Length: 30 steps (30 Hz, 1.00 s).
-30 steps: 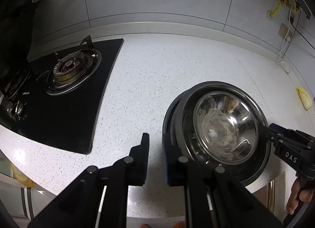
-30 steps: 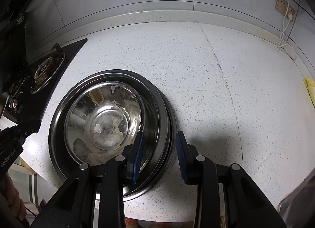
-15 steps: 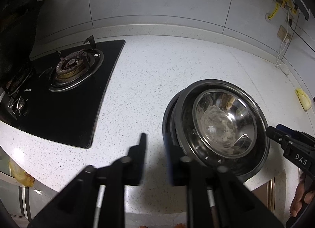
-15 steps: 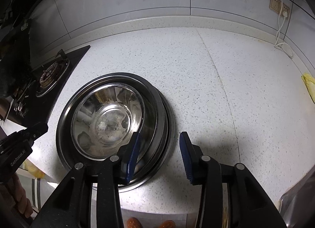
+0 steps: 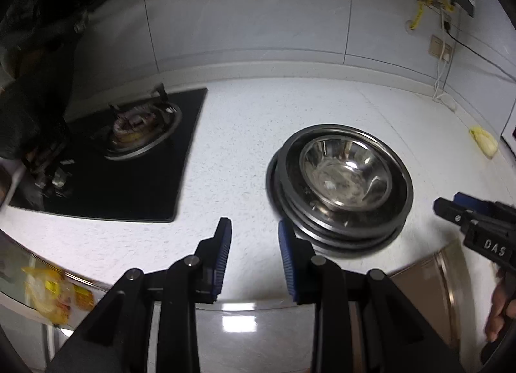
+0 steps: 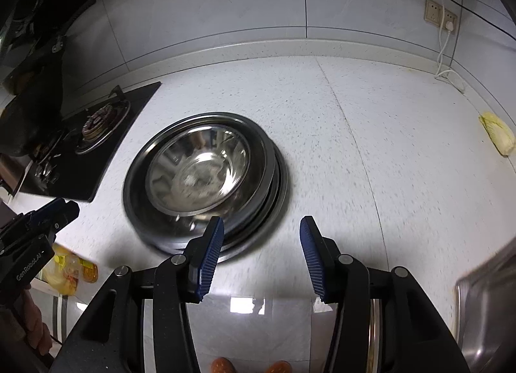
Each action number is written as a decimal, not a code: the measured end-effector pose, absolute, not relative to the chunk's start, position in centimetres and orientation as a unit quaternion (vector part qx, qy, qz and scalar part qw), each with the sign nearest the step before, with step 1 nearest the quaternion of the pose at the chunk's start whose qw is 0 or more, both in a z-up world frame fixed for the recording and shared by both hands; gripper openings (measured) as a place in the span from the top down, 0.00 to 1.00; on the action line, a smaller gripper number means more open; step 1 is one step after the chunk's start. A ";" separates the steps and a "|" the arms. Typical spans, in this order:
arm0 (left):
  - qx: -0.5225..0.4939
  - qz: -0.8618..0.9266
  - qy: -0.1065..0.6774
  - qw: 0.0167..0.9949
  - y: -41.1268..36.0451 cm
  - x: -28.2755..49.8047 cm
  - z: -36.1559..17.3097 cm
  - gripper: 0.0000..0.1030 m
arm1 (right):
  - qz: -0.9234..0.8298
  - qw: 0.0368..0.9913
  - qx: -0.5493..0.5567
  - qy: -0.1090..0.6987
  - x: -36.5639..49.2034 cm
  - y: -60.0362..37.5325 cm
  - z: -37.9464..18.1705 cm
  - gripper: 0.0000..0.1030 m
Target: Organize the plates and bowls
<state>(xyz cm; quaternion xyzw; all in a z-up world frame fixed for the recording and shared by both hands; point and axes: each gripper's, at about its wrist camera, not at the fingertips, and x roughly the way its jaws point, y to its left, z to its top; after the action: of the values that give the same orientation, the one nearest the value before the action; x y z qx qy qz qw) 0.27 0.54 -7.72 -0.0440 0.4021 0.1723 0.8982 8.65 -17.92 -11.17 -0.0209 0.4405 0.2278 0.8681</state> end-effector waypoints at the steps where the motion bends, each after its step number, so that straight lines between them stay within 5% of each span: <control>1: -0.037 0.175 0.401 0.899 0.3 -0.4 -7.4 0.72 | 0.227 0.870 -0.022 0.438 8.1 -18.1 -10.9 0.56; 8: -0.032 0.159 0.395 0.904 -0.7 -4.7 -5.9 0.72 | 0.220 0.876 -0.020 0.429 3.3 -19.8 -9.9 0.46; 30: -0.036 0.151 0.370 0.916 -2.7 -11.7 -2.0 0.72 | 0.205 0.900 -0.020 0.385 -3.3 -22.0 -6.6 0.39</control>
<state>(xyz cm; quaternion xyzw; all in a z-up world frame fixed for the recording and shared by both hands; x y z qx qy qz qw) -11.70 -2.70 -2.04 -0.0358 0.3704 0.1510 0.9158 -3.34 -21.98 -6.57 -0.0200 0.3851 0.2053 0.8995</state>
